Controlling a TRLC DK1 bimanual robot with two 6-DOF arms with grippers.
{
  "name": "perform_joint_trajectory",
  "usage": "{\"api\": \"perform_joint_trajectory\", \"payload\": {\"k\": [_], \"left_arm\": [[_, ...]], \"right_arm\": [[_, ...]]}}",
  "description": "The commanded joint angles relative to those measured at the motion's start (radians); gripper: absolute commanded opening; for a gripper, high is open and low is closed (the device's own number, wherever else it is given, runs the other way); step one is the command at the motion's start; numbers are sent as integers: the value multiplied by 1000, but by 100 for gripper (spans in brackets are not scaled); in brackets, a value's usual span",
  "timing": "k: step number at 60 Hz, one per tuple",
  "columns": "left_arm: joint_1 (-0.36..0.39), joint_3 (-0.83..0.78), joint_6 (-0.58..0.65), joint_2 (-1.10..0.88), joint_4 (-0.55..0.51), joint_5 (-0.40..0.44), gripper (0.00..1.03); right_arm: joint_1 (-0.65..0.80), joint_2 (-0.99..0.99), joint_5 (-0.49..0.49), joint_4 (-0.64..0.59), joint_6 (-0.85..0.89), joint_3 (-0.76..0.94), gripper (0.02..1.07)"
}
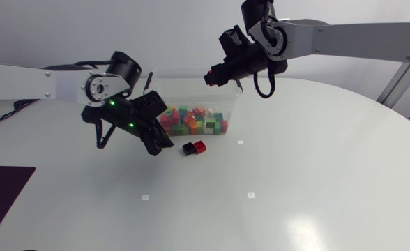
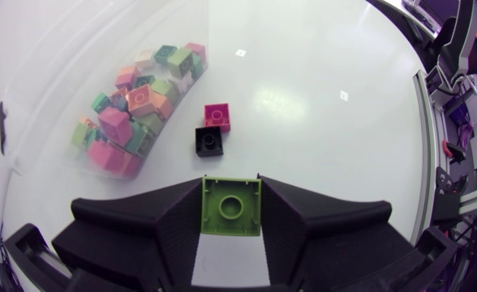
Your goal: Place the duplo bricks in the container
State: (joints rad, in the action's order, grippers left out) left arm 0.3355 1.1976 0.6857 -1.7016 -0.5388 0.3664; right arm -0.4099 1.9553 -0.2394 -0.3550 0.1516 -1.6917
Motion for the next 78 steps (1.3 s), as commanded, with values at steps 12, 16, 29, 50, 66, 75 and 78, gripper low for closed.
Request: {"api": "perform_joint_trajectory", "payload": {"k": [12, 16, 29, 50, 66, 75, 78], "left_arm": [[-43, 56, -5, 128, -72, 59, 17], [-50, 76, -28, 140, -72, 78, 18], [-75, 122, -77, 157, -64, 118, 18], [-125, 243, -250, 80, 82, 146, 19], [-116, 358, -313, -32, 120, 149, 19], [-115, 454, -331, -124, 123, 149, 19], [-115, 482, -333, -153, 123, 149, 19]], "right_arm": [[-4, 108, 28, -7, -24, -103, 45], [-7, 116, 46, -10, -21, -108, 63], [-12, 105, 84, -13, -12, -106, 92], [-13, -121, 95, 37, 8, 124, 92], [-18, -272, 91, 73, 23, 336, 92], [-38, -329, 88, 106, 31, 457, 92], [-47, -340, 89, 110, 31, 483, 92]]}}
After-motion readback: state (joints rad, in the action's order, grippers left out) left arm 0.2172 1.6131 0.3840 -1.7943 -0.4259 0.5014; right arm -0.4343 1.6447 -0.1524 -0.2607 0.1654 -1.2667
